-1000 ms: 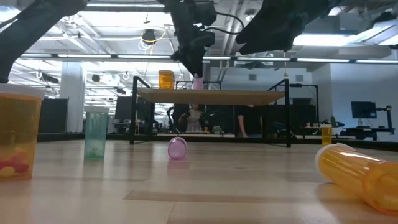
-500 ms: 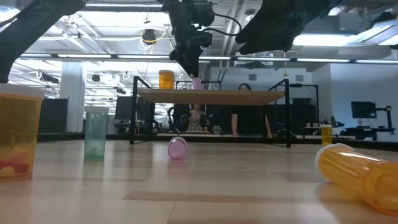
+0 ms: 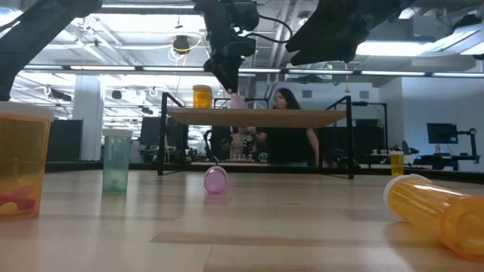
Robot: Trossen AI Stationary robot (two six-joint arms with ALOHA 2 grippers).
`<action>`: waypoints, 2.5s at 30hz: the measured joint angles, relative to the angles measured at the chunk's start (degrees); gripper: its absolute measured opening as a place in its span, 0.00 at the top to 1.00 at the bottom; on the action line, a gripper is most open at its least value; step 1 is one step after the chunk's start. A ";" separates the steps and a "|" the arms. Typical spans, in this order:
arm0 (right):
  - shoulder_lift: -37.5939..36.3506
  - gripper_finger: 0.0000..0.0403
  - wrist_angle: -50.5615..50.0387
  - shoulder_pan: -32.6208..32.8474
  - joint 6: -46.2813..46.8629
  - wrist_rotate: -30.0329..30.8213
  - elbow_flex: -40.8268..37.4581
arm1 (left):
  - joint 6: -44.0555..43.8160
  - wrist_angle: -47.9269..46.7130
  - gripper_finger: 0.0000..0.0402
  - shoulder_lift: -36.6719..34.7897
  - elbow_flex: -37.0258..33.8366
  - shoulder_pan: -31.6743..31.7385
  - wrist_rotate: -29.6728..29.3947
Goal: Pick and place medicine bottles onto shelf by color
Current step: Put the right pink pill bottle on the shelf aligned with the other pink pill bottle
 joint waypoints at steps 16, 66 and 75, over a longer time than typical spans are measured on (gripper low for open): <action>0.00 0.35 0.12 -0.07 -0.05 0.00 0.00 | 0.56 1.28 0.74 -0.15 0.00 0.00 0.27; 0.00 0.35 1.57 -0.66 -2.02 1.42 0.00 | 1.96 -3.65 0.74 -0.13 -0.72 -0.22 -0.72; 0.00 0.35 4.53 -6.19 -6.03 1.88 0.00 | 1.95 -4.80 0.74 -0.57 -0.72 -0.70 -0.83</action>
